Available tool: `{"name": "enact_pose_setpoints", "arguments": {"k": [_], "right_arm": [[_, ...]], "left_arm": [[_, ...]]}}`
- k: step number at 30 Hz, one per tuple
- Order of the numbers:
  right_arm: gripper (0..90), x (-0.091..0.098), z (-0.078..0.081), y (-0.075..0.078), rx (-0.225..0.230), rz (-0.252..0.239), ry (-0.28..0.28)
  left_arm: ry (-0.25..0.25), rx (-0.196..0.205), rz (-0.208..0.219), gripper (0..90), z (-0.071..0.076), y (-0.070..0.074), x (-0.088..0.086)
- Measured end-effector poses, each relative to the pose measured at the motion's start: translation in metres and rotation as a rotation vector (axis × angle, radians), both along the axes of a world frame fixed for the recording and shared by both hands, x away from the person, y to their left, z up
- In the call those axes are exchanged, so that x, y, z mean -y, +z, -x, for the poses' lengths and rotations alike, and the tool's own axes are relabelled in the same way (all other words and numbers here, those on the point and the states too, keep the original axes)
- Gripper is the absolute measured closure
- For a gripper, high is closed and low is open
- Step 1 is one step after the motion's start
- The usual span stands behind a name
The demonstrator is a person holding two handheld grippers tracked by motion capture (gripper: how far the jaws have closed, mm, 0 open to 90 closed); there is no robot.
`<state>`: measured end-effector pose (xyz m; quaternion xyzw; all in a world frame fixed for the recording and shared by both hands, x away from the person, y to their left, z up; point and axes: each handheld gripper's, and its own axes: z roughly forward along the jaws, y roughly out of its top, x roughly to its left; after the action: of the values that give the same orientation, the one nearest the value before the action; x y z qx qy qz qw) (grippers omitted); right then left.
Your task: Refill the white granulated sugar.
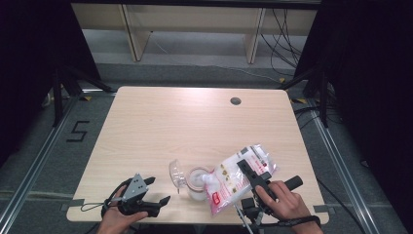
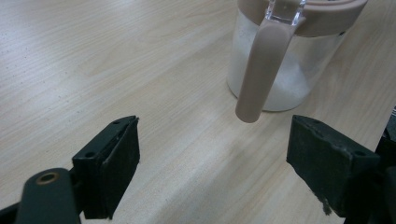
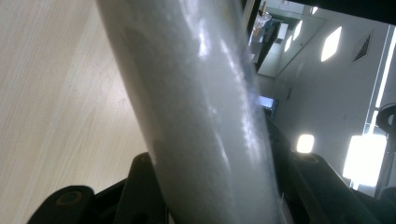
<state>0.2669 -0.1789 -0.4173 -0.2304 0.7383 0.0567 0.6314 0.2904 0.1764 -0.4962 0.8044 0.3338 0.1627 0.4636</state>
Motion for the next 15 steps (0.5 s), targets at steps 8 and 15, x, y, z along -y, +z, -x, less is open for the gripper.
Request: {"name": "enact_pose_setpoints", "arguments": {"k": [8,15], "right_arm": [[63.9,-0.0042,0.0003,-0.0019,-0.009,0.009,0.007],[64.7,-0.0056,-0.0017,-0.0032,-0.019,0.002,0.003]], "left_arm": [[-0.001,-0.002,-0.002,16.9,0.0000,-0.0001,0.0000],[0.000,0.000,-0.003,16.9,-0.0002,-0.0003,0.0001]]}}
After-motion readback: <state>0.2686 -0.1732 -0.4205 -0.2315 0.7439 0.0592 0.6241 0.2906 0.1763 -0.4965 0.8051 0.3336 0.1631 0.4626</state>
